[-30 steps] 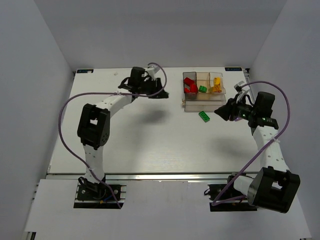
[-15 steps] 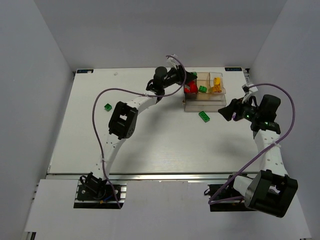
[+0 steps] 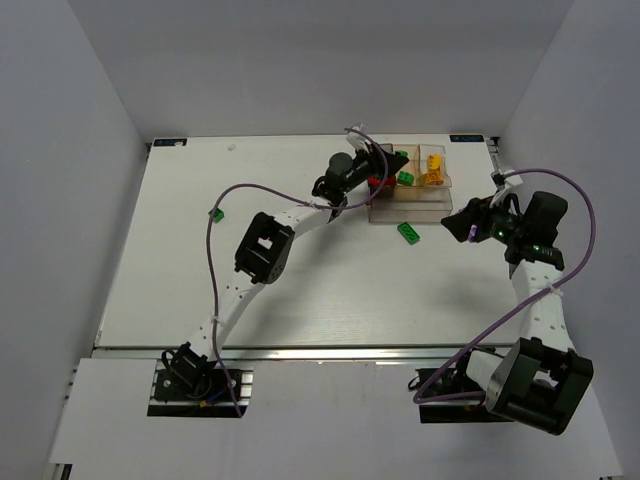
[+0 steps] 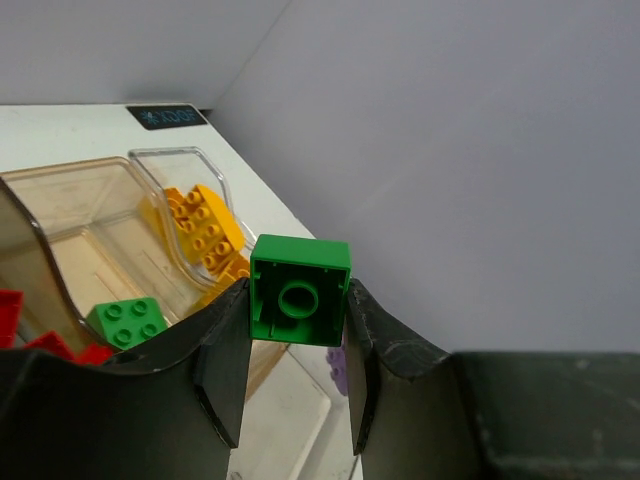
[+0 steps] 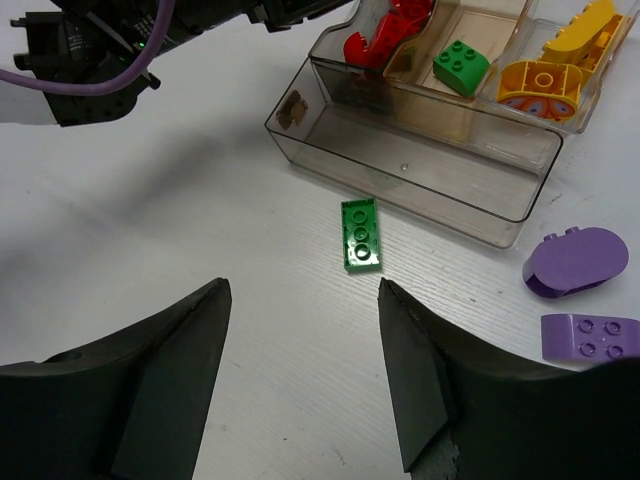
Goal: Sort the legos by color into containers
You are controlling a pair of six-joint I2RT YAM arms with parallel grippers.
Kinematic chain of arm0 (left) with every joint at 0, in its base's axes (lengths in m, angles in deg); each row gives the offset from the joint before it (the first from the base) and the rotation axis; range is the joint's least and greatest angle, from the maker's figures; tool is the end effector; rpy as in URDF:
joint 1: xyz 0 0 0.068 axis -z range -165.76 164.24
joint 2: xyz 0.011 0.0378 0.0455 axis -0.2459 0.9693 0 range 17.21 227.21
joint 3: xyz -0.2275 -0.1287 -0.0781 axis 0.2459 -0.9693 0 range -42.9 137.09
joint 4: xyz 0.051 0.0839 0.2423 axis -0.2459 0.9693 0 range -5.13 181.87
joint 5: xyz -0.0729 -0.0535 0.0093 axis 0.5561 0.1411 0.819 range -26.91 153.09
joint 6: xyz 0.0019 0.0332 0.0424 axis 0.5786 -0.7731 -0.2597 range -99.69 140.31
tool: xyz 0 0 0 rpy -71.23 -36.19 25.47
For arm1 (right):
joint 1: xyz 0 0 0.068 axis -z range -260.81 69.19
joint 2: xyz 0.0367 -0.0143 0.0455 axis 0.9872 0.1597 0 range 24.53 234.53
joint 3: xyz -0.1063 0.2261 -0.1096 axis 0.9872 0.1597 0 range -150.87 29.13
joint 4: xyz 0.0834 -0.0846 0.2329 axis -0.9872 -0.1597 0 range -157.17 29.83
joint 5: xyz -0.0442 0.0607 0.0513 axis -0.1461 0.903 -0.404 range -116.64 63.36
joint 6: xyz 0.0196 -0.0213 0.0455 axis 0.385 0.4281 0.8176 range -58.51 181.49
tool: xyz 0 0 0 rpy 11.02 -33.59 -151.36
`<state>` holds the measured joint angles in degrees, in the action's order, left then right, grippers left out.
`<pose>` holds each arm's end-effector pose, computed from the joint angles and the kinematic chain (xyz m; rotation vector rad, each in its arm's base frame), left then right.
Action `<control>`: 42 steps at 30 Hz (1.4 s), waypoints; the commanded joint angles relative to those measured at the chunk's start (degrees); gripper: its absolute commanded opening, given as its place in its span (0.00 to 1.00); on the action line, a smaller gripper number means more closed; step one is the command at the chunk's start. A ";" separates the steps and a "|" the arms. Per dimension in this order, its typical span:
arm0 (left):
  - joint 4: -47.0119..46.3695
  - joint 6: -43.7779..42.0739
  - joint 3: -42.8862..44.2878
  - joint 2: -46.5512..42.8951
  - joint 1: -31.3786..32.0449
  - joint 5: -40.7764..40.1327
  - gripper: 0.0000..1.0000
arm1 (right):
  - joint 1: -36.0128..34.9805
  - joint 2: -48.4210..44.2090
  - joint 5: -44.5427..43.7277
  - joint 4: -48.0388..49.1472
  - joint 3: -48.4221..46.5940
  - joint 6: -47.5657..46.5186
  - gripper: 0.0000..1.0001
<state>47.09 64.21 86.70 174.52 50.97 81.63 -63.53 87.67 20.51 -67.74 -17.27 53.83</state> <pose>0.4855 -0.3766 0.1734 0.2015 1.5419 -1.3686 0.2390 -0.0470 0.2955 -0.3577 1.8531 0.5208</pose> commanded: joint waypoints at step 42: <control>12.37 -6.71 6.19 1.51 3.52 -4.92 0.10 | 9.88 -1.00 11.73 2.04 1.39 2.03 0.66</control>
<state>55.97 61.18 90.43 177.30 53.70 77.37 -54.37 87.64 29.98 -67.59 -16.65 55.28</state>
